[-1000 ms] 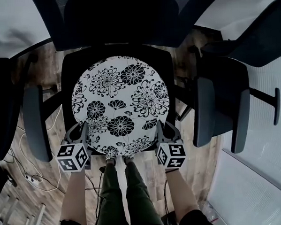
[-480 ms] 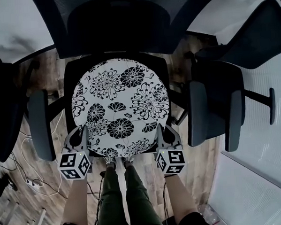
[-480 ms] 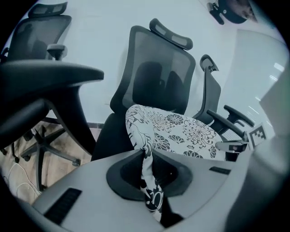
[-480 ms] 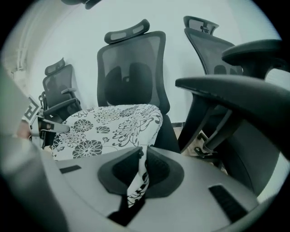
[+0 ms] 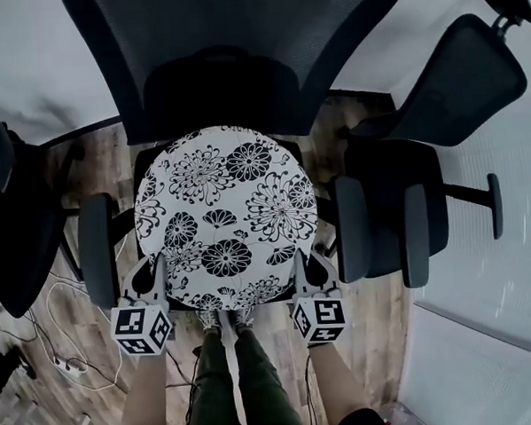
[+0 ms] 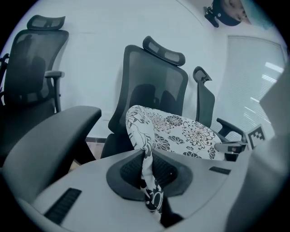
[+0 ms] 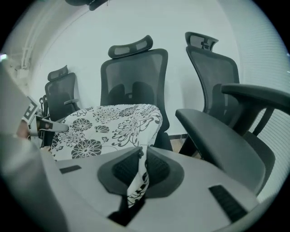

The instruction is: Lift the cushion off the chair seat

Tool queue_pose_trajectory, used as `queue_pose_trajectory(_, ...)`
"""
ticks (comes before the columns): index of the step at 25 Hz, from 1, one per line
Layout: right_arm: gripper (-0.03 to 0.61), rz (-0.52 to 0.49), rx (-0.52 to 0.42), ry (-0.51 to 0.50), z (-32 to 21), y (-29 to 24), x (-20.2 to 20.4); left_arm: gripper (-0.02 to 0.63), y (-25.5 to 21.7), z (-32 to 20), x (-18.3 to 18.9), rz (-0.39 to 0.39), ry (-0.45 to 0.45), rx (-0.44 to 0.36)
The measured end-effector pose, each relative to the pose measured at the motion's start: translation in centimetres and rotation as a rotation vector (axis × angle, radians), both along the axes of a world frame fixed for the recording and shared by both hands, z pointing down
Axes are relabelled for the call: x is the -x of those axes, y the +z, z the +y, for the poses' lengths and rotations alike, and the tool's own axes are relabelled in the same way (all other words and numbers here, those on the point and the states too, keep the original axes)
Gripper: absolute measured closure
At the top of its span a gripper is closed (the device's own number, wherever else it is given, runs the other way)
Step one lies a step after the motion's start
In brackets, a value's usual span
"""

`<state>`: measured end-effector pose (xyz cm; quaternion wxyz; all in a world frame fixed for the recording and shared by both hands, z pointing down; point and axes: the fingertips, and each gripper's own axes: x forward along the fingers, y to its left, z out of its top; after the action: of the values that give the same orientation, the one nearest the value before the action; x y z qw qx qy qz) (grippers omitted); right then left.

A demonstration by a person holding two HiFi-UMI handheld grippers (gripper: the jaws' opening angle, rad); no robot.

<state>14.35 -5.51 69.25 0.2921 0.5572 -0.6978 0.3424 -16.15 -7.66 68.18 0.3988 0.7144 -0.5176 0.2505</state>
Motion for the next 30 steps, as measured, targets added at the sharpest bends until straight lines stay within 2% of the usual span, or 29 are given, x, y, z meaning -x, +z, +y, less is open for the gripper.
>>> queue_pose_trajectory(1, 0.541, 0.001, 0.040, -0.005, -0.3, -0.4, 0.0, 0.586, -0.4, -0.1, 0.0, 0.001, -0.007, 0.041)
queue_pose_trajectory(3, 0.541, 0.000, 0.052, -0.006, -1.4, -0.4, 0.0, 0.586, -0.7, -0.9, 0.0, 0.001, -0.010, 0.055)
queue_pose_trajectory(9, 0.541, 0.010, 0.020, 0.008, -1.1, -0.7, 0.0, 0.586, -0.9, -0.8, 0.1, 0.017, -0.017, 0.023)
queue_pose_trajectory(30, 0.541, -0.024, -0.111, 0.037, -0.4, -0.1, 0.0, 0.586, -1.2, -0.4, -0.1, -0.011, -0.011, -0.093)
